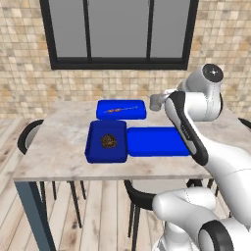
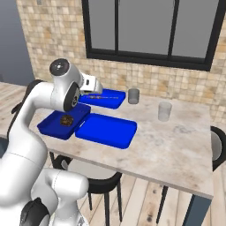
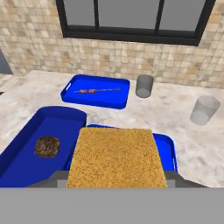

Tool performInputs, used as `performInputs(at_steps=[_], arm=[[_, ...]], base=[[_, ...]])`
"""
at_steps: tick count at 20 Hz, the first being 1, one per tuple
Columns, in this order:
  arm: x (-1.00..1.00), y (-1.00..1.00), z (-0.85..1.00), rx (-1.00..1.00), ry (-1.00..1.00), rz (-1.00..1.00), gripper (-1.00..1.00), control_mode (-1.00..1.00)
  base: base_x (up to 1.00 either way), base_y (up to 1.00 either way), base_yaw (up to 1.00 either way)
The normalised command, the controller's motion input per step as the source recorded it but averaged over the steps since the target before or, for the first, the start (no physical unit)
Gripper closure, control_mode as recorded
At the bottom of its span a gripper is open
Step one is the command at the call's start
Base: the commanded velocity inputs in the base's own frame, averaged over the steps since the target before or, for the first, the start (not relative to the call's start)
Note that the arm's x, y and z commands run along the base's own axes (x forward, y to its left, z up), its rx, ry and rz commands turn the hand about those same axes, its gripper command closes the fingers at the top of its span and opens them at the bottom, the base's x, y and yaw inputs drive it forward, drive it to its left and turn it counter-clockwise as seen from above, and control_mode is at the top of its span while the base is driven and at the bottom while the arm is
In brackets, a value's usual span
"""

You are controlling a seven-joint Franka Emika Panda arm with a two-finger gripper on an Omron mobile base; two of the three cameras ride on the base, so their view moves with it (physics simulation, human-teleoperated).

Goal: Take the cake and donut from the fridge and place them on the empty tray on the dining counter.

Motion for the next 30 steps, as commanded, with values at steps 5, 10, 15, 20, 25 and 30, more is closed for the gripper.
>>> performInputs(at_steps=[5,10,15,20,25,30], arm=[[0.05,0.00,-0.11,0.00,-0.04,0.00,1.00,-1.00],[0.32,0.00,-0.44,0.00,-0.02,0.00,1.00,-1.00],[0.47,-0.13,-0.53,0.03,0.14,0.03,1.00,-1.00],[0.33,-0.09,-0.52,0.04,0.23,0.07,1.00,-1.00],[0.21,0.00,-0.51,0.01,0.22,0.07,1.00,-1.00],[0.02,0.00,-0.48,0.00,0.13,0.01,1.00,-1.00]], base=[[0.09,0.00,0.00],[0.00,0.00,0.00],[0.00,0.00,0.00],[0.00,0.00,0.00],[0.00,0.00,0.00],[0.00,0.00,0.00]])
